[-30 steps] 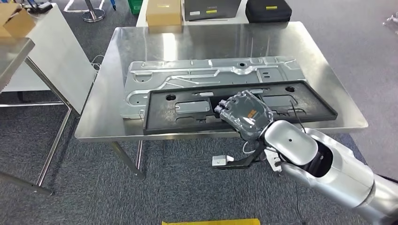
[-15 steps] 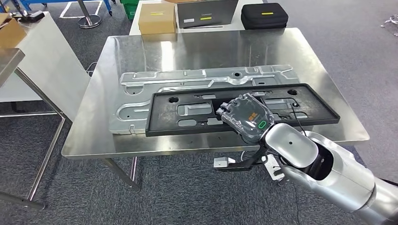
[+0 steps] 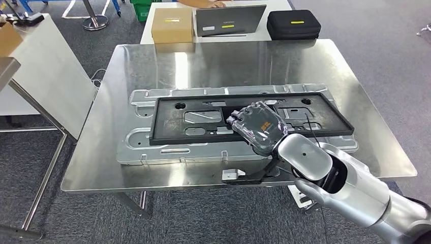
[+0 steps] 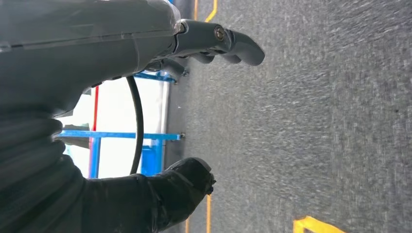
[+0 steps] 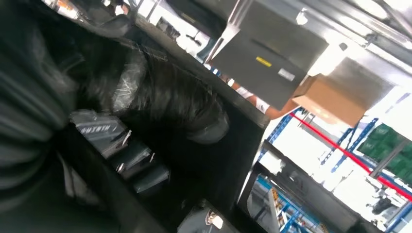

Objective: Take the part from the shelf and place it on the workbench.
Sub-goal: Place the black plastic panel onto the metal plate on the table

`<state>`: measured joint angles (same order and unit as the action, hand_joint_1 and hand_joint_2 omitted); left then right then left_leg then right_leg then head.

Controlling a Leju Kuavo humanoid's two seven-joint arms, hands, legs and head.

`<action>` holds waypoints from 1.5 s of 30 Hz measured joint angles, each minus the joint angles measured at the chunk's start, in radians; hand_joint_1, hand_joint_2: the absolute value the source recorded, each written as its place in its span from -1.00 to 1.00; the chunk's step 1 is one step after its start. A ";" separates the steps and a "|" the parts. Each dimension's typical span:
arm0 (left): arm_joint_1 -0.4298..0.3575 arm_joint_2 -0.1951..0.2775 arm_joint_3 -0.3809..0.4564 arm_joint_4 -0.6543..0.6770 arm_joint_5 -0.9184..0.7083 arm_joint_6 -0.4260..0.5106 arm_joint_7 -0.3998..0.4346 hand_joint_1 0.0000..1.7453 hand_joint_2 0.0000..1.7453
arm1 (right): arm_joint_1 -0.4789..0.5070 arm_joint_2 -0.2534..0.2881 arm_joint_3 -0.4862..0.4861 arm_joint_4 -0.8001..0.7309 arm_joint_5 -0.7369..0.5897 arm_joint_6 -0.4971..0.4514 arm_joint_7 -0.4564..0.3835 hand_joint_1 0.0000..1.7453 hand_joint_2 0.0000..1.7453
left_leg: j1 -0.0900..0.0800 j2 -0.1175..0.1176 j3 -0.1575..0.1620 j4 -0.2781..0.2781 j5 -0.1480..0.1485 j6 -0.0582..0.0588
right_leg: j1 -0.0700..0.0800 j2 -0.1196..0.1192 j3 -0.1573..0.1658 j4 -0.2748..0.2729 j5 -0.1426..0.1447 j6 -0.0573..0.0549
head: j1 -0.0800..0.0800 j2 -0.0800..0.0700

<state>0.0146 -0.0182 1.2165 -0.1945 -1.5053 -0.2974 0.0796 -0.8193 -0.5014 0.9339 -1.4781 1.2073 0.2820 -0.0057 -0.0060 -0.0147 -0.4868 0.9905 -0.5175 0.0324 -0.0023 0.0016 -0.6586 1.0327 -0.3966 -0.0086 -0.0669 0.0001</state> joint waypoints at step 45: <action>-0.013 0.000 -0.002 -0.001 0.000 -0.010 0.103 -1.00 -1.00 | 0.060 0.215 -0.069 0.370 0.046 -0.081 -0.026 -1.00 -1.00 | 0.009 0.002 -0.141 0.009 0.126 -0.005 | -0.020 -0.001 0.191 -0.066 -0.125 0.025 | -0.001 0.000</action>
<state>0.0015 -0.0183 1.2142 -0.1953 -1.5049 -0.3079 0.1830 -0.7596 -0.2863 0.8651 -1.1080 1.2529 0.2009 -0.0316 0.0029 -0.0126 -0.6279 0.9995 -0.3916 0.0270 -0.0220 0.0011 -0.4675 0.9664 -0.5212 0.0160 -0.0675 0.0000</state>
